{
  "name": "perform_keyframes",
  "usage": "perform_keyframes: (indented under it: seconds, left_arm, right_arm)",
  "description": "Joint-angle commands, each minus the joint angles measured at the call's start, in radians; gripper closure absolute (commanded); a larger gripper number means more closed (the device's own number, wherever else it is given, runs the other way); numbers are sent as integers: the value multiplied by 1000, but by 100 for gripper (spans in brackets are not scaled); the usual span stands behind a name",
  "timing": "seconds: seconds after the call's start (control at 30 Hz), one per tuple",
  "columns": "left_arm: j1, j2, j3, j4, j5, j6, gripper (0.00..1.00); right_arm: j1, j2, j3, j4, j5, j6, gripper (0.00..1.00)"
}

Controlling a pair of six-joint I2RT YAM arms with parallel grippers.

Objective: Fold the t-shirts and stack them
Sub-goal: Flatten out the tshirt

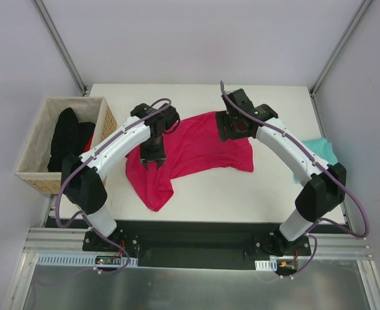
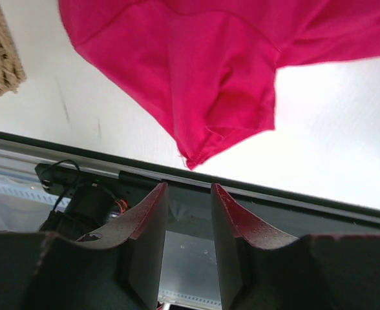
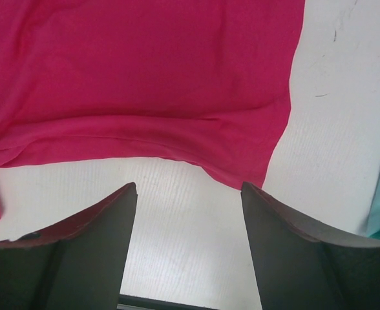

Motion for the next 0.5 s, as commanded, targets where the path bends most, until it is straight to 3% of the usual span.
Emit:
perform_keyframes:
  seconds: [0.0,0.2,0.47]
  left_arm:
    - [55,27,4,-28,-59,37,69]
    - [225,73,-42,123,-35,104,70]
    - [344,260,119,172,5,207,66]
  right_arm:
    - [-9,-49,25,-28,81,-20,35]
    - [-42,-109,-3,-13,143,-9,41]
    - [-56,-89,14,-27,124,8,41]
